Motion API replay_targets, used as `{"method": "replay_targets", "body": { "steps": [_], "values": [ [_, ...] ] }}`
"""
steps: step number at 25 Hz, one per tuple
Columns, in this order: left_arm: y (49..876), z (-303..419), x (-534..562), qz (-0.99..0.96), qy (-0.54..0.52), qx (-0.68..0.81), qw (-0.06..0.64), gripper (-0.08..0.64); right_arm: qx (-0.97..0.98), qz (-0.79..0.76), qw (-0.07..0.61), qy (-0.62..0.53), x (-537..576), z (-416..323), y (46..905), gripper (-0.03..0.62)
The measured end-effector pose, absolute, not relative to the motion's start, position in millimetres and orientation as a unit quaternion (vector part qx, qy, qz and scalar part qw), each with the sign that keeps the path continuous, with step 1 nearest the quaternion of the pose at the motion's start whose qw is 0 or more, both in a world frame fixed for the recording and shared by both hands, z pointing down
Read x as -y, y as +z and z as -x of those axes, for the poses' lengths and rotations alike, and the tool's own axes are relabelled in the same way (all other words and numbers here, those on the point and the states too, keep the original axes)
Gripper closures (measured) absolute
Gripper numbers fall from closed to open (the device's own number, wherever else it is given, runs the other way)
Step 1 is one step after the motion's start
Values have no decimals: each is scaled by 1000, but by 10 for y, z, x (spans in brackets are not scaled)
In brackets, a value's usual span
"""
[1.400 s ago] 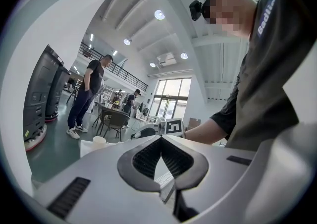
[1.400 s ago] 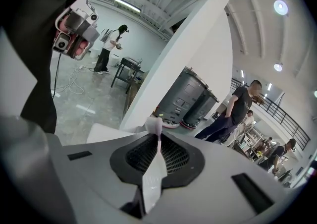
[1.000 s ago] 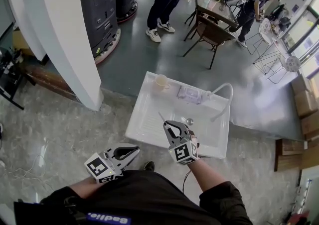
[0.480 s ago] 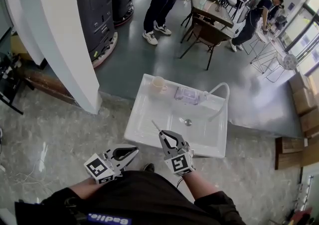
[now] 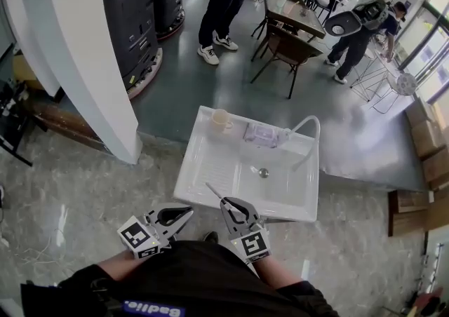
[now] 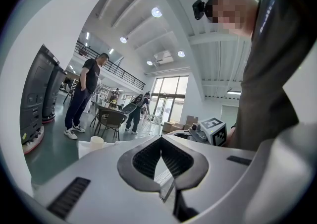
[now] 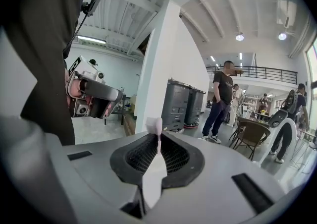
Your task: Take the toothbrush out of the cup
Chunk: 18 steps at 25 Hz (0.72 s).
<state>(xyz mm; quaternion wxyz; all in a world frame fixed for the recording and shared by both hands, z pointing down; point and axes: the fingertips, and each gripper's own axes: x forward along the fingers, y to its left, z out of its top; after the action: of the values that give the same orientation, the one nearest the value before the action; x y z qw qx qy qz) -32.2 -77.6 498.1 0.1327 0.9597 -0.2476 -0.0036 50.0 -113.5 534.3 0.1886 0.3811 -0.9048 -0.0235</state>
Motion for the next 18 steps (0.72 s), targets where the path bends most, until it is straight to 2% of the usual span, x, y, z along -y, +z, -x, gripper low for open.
{"method": "replay_targets", "body": {
  "steps": [9,18],
  "values": [
    [4982,247,802,-962,5,239,132,551,910,-382,159,27,950,-409,5279,561],
    [4967,206,764,-964,11,233,127,551,921,-360,145,28,904,-346,5351,561]
  ]
}}
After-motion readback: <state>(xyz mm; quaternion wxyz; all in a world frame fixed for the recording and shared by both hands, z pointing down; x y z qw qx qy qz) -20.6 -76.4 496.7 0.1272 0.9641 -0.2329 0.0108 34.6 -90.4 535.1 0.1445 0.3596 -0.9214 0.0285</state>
